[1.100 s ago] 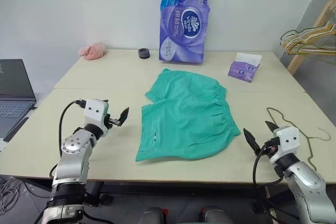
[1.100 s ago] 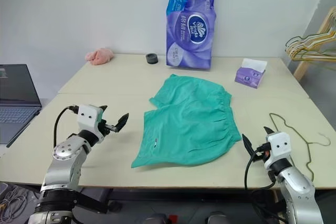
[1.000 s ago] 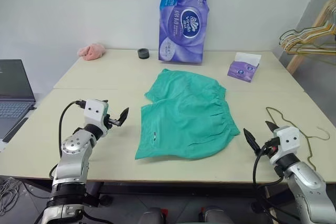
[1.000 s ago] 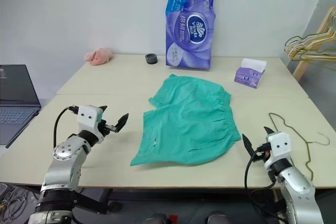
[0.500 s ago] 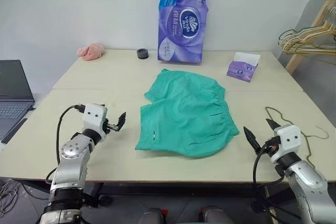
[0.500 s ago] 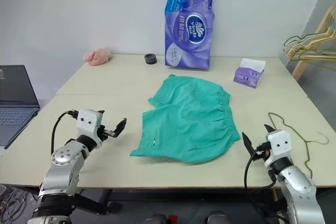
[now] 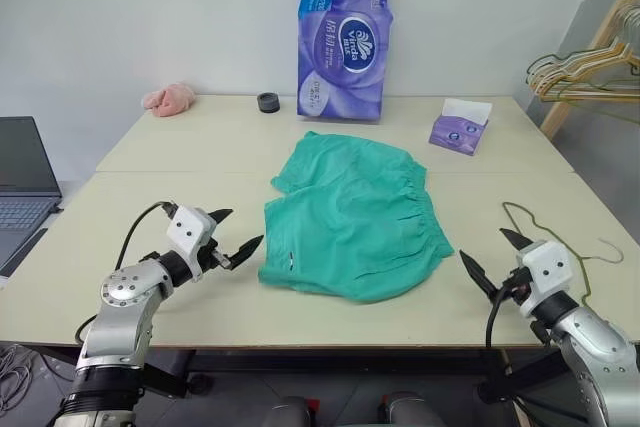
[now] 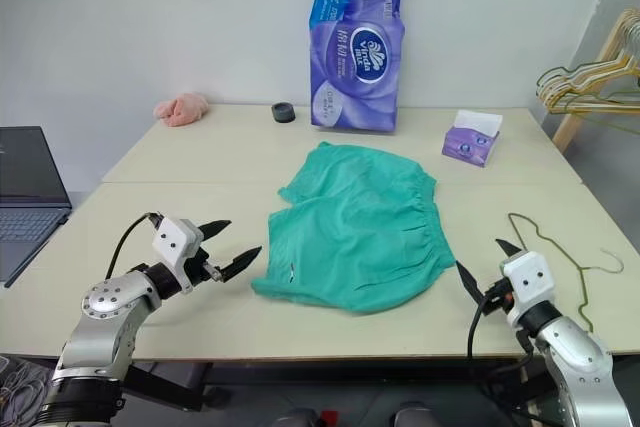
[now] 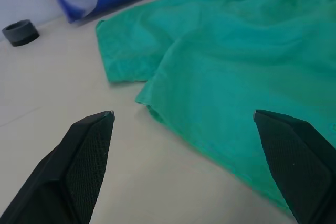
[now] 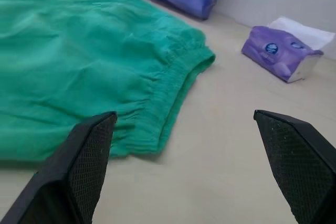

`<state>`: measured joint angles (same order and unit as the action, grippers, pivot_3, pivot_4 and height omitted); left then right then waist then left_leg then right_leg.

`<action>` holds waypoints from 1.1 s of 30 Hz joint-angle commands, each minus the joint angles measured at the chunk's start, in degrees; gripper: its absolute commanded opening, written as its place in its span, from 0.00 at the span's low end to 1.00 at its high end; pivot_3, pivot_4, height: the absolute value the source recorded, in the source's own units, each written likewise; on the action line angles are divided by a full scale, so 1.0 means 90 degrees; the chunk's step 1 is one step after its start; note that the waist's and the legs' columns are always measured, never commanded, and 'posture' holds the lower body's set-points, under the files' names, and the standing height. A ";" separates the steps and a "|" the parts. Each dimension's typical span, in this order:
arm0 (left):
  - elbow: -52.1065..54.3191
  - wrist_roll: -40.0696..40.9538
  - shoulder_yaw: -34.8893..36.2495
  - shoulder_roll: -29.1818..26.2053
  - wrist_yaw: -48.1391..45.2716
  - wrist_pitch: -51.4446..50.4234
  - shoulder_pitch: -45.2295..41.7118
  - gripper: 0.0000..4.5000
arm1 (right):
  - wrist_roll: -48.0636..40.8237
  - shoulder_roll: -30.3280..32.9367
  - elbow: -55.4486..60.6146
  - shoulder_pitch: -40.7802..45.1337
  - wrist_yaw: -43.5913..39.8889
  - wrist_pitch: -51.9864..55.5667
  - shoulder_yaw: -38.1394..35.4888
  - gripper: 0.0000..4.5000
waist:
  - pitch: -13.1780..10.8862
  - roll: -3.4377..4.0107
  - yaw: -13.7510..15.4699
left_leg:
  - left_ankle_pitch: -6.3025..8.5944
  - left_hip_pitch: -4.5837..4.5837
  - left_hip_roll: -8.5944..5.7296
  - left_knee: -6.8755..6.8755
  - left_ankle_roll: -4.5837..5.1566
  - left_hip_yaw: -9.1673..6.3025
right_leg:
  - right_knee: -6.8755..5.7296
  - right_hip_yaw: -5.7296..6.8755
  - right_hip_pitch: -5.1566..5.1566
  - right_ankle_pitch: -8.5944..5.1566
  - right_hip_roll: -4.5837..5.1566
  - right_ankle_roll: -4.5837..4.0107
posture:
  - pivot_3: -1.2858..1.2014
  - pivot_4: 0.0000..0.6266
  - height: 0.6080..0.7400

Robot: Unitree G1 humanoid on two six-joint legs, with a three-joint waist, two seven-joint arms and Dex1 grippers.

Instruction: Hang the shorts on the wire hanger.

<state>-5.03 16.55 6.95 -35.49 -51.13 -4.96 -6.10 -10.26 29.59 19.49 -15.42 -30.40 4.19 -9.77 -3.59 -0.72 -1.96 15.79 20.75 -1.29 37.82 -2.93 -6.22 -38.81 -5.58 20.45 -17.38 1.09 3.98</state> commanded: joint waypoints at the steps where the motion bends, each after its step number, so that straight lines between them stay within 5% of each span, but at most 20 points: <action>1: 0.0639 0.0427 -0.0380 -0.0566 -0.1211 -0.0499 0.0057 1.00 | 0.0042 0.0436 0.0423 -0.0084 -0.0534 -0.0291 0.0045 0.99 | -0.0005 0.0005 -0.0020 | 0.0000 -0.0001 0.0001 -0.0001 0.0000 0.0001 | 0.0000 -0.0001 0.0000 -0.0001 0.0000 -0.0002 | 0.49 0.03 1.00; 9: 0.0552 0.0444 -0.1036 -0.1686 -0.3209 -0.0638 -0.0135 1.00 | 0.0107 0.1154 0.0688 -0.0287 -0.1307 -0.0515 0.0175 0.99 | -0.0035 0.0008 -0.0138 | 0.0001 -0.0001 0.0004 -0.0006 0.0001 -0.0001 | -0.0003 0.0006 0.0001 -0.0027 -0.0006 -0.0044 | 0.48 0.04 1.00; 19: -0.0685 -0.0862 -0.1658 -0.0597 -0.2186 0.1103 -0.0690 1.00 | 0.0317 0.0906 0.0496 -0.0495 -0.1257 -0.0959 0.0304 0.99 | -0.0063 -0.0011 -0.0147 | 0.0001 0.0001 0.0014 -0.0003 0.0002 -0.0002 | 0.0002 0.0000 0.0001 -0.0010 -0.0001 -0.0012 | 0.47 0.05 1.00; 24: -0.0849 -0.0894 -0.1618 -0.0021 -0.1589 0.1117 -0.0788 1.00 | 0.0405 0.0874 0.0277 -0.0675 -0.1329 -0.1348 0.0350 0.99 | -0.0069 -0.0016 -0.0153 | 0.0001 0.0002 0.0013 -0.0001 0.0002 -0.0004 | 0.0004 0.0000 0.0000 -0.0007 0.0002 -0.0007 | 0.46 0.06 1.00; 31: -0.0552 -0.0789 -0.1814 -0.0095 -0.2002 0.0785 -0.0692 1.00 | 0.0583 0.1051 0.0225 -0.0667 -0.1515 -0.1661 0.0468 0.99 | -0.0072 -0.0015 -0.0216 | 0.0002 0.0001 0.0012 -0.0003 0.0002 -0.0001 | 0.0003 0.0000 0.0001 -0.0007 -0.0003 -0.0006 | 0.46 0.06 1.00; 33: -0.0309 -0.0682 -0.1919 -0.0266 -0.2371 0.0517 -0.0600 0.88 | 0.0568 0.1085 0.0236 -0.0541 -0.1536 -0.1618 0.0471 1.00 | -0.0073 -0.0016 -0.0231 | 0.0002 0.0002 0.0013 -0.0003 0.0002 -0.0001 | 0.0003 -0.0001 0.0000 -0.0007 -0.0002 -0.0006 | 0.46 0.06 1.00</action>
<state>-10.93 8.92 -9.50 -36.60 -69.84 1.14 -11.47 -5.15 38.53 20.40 -21.45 -43.89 -9.60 -5.30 -4.25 -0.86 -4.04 15.80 20.77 -1.18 37.79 -2.91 -6.23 -38.78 -5.59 20.45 -17.44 1.07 3.92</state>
